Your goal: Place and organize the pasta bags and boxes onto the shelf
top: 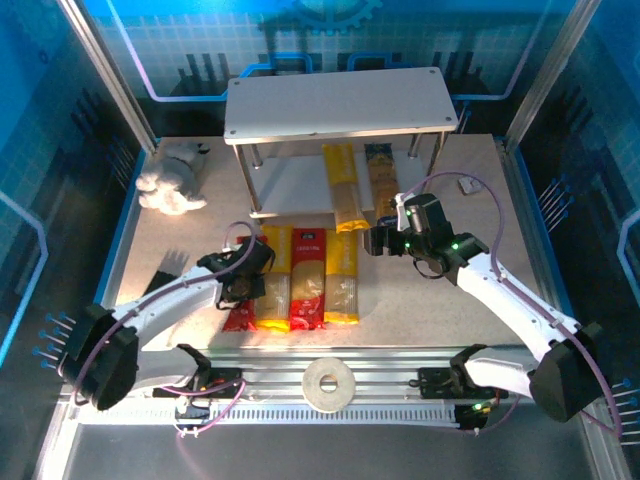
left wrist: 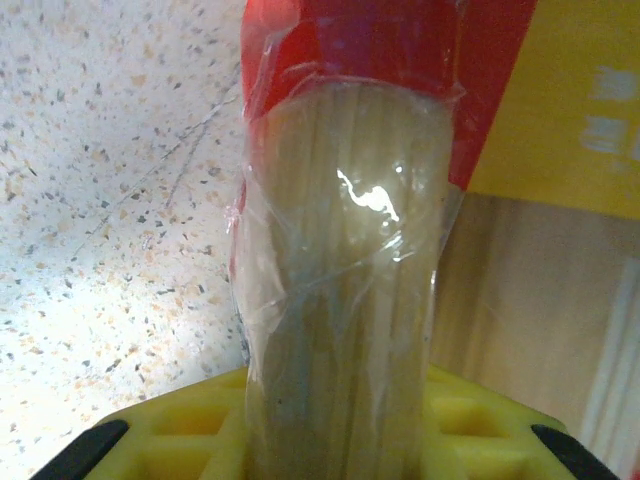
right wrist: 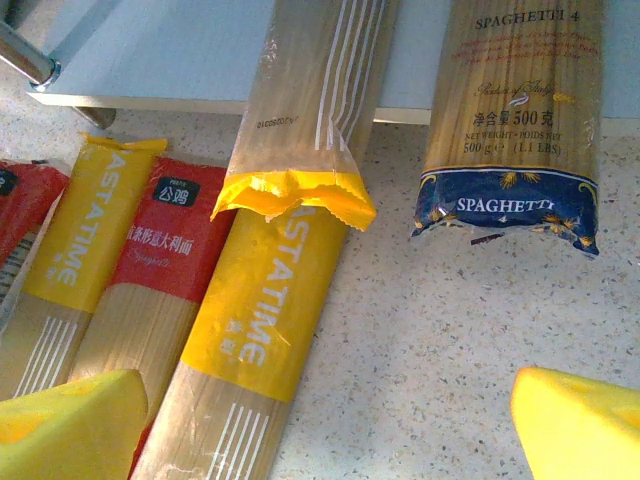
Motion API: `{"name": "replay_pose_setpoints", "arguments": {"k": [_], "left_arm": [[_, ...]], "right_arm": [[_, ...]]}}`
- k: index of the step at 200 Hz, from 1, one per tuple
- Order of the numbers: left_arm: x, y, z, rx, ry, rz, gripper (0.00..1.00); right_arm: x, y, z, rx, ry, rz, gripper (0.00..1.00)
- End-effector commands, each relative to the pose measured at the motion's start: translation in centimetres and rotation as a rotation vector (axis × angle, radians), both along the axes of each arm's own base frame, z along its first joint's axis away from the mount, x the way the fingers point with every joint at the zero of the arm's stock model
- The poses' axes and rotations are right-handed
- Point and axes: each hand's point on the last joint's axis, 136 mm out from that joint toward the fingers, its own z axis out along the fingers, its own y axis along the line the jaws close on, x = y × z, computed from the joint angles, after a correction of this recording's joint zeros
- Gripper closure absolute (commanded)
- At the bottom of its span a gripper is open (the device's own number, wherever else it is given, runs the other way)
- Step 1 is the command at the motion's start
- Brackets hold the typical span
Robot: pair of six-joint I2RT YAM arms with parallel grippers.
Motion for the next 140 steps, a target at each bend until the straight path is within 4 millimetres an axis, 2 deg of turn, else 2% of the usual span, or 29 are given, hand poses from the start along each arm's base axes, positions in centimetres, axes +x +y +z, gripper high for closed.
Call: {"name": "replay_pose_setpoints", "arguments": {"k": [1,35,57,74,112,140], "left_arm": [[0.9,-0.7,4.9,0.027,-0.107,-0.053,0.78],[0.9,-1.9,8.4,-0.055,-0.190,-0.070,0.77],[1.7,-2.5,10.5,-0.095,-0.257,-0.073,0.76],[3.0,-3.3,11.8,-0.110,-0.305,-0.086,0.75],[7.0,-6.1,13.0,-0.132,-0.362,-0.134,0.75],[10.3,-6.5,13.6,-0.128,-0.400,-0.123,0.74]], "right_arm": [[0.6,-0.5,1.2,0.009,-0.033,-0.025,0.05],[0.6,-0.5,1.4,0.011,-0.036,-0.027,0.05],[0.7,-0.4,1.7,0.025,-0.038,-0.023,0.05],[0.7,-0.1,1.7,0.031,-0.036,-0.016,0.05],[0.6,0.0,1.4,0.034,-0.025,-0.007,0.05],[0.3,0.0,1.6,0.038,-0.024,-0.002,0.05]]}}
